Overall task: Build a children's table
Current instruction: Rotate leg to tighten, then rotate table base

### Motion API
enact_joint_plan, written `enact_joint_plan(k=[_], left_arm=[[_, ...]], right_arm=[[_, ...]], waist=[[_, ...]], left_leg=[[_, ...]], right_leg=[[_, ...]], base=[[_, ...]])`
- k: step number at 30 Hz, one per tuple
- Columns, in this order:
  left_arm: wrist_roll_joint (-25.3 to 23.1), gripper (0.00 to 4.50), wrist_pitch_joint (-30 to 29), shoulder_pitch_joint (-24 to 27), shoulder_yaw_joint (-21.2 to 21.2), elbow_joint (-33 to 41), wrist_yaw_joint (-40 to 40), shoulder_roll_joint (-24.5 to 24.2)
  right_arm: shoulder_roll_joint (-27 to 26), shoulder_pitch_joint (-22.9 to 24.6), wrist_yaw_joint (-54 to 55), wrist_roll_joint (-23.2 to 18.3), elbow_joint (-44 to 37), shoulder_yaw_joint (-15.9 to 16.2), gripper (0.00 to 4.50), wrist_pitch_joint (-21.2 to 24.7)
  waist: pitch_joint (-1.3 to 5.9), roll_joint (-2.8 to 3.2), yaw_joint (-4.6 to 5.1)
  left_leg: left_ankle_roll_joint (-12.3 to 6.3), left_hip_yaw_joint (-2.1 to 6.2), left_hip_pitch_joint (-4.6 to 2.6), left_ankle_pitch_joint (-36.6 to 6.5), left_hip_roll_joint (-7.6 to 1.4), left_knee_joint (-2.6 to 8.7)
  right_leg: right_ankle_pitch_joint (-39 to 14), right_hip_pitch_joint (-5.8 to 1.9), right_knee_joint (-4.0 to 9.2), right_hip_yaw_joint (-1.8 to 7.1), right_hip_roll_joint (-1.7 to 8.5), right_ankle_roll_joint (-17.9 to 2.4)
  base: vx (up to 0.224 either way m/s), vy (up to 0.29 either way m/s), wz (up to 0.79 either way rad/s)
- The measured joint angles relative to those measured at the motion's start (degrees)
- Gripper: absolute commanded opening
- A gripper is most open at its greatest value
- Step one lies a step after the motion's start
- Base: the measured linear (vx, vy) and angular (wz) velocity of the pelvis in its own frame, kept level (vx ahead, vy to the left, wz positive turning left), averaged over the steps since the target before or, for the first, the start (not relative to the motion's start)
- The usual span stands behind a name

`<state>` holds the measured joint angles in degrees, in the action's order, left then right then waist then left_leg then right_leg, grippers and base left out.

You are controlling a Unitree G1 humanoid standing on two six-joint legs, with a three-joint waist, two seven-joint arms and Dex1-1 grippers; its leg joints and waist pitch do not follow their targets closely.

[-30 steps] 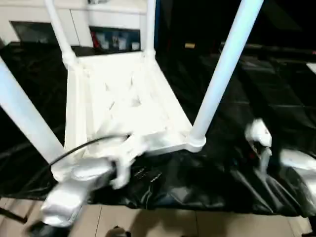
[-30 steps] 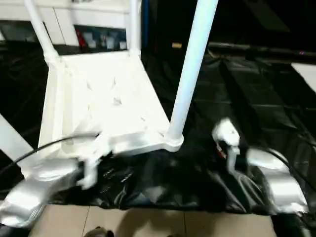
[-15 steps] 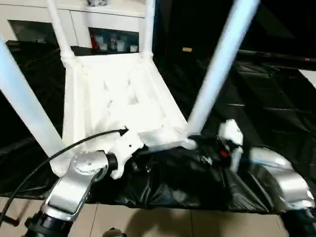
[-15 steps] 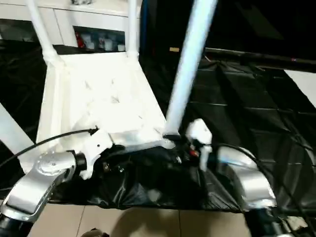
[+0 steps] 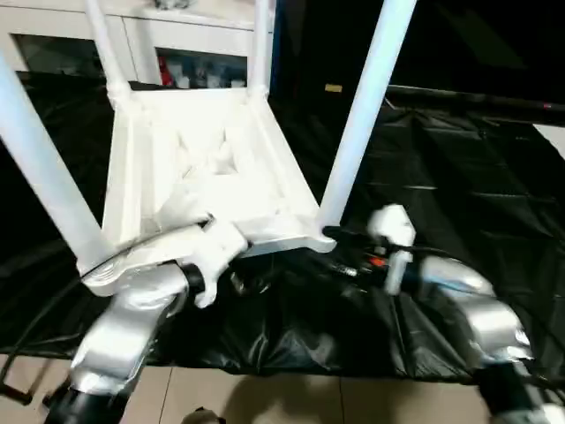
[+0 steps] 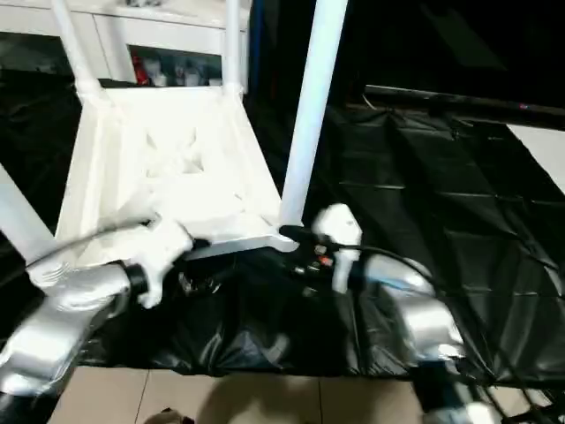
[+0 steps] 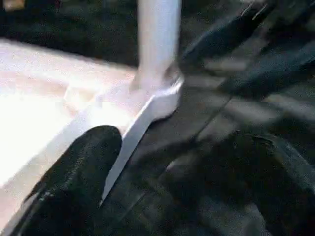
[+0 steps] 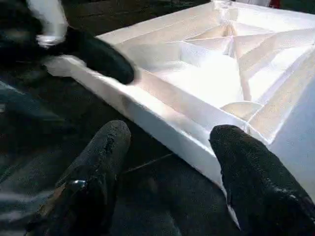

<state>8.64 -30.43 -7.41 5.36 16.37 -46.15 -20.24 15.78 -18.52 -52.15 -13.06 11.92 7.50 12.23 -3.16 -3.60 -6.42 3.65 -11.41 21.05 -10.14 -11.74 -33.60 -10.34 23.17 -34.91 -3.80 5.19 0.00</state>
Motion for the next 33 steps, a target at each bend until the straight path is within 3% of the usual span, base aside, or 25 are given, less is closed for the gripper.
enact_joint_plan(k=[4,10,16,21,23,25,28,33], left_arm=[[5.09,4.42,-1.09,6.72,-2.85,2.78,-2.60,-2.47],[8.57,4.42,-1.89,18.37,-9.50,4.34,-11.88,-13.26],[10.72,4.42,-1.92,21.86,-14.29,4.03,-16.57,-18.70],[13.20,4.42,-2.12,25.67,-19.99,3.51,-19.18,-22.22],[14.45,4.42,-2.24,26.90,-23.74,3.19,-21.22,-24.39],[15.00,4.42,-2.22,26.71,-27.13,2.25,-21.85,-25.46],[16.47,4.42,-1.45,22.31,-30.47,0.87,-21.04,-24.99],[18.20,4.42,2.73,13.27,-27.80,-1.64,-17.56,-21.69]], right_arm=[[-2.99,-3.49,6.56,2.60,6.57,0.10,3.02,-0.52],[-5.60,-10.31,17.33,5.47,17.30,-1.06,3.02,-2.13],[-6.62,-14.75,24.37,7.63,25.66,-2.22,3.02,-4.80],[-6.25,-17.67,29.60,8.96,31.45,-4.15,3.02,-6.78],[-6.28,-18.26,30.48,8.98,33.00,-4.68,3.02,-7.87],[-5.83,-18.28,30.65,9.01,33.74,-5.19,3.02,-8.23],[-5.60,-18.10,30.58,9.14,33.83,-5.33,3.02,-8.55],[-5.26,-15.11,29.57,9.08,32.92,-5.22,3.02,-7.33]], waist=[[-0.01,-0.06,0.44],[-0.13,-0.62,1.17],[-0.24,-0.75,1.30],[-0.21,-0.89,1.19],[-0.15,-1.22,1.28],[-0.07,-1.35,1.22],[0.00,-1.45,1.12],[0.18,-1.71,1.13]], left_leg=[[0.01,0.00,0.01,0.00,0.00,0.00],[0.12,0.09,-0.05,0.05,-0.01,0.05],[0.12,0.09,-0.08,0.05,0.07,-0.01],[0.12,0.08,-0.08,0.05,0.08,-0.01],[0.12,0.10,-0.06,0.05,0.06,0.01],[0.13,0.11,-0.08,0.05,0.04,0.01],[0.14,0.09,-0.03,0.06,0.05,-0.01],[0.28,0.07,-0.05,0.15,0.04,-0.01]], right_leg=[[-0.10,0.05,-0.01,0.02,-0.02,0.13],[-0.16,0.07,-0.09,0.03,-0.08,0.24],[-0.16,-0.07,-0.04,0.16,-0.06,0.24],[-0.16,-0.08,-0.09,0.20,-0.06,0.24],[-0.15,-0.05,-0.17,0.17,-0.09,0.23],[-0.15,-0.08,-0.16,0.17,-0.11,0.23],[-0.15,-0.09,-0.16,0.20,-0.11,0.23],[0.00,-0.11,-0.23,0.22,-0.12,-0.02]], base=[[0.000,0.000,0.00],[0.000,0.000,0.00],[0.000,0.000,0.00],[0.000,0.000,0.00],[0.000,0.000,0.00],[0.000,0.000,0.00],[0.000,0.000,0.00],[0.000,0.000,0.00]])
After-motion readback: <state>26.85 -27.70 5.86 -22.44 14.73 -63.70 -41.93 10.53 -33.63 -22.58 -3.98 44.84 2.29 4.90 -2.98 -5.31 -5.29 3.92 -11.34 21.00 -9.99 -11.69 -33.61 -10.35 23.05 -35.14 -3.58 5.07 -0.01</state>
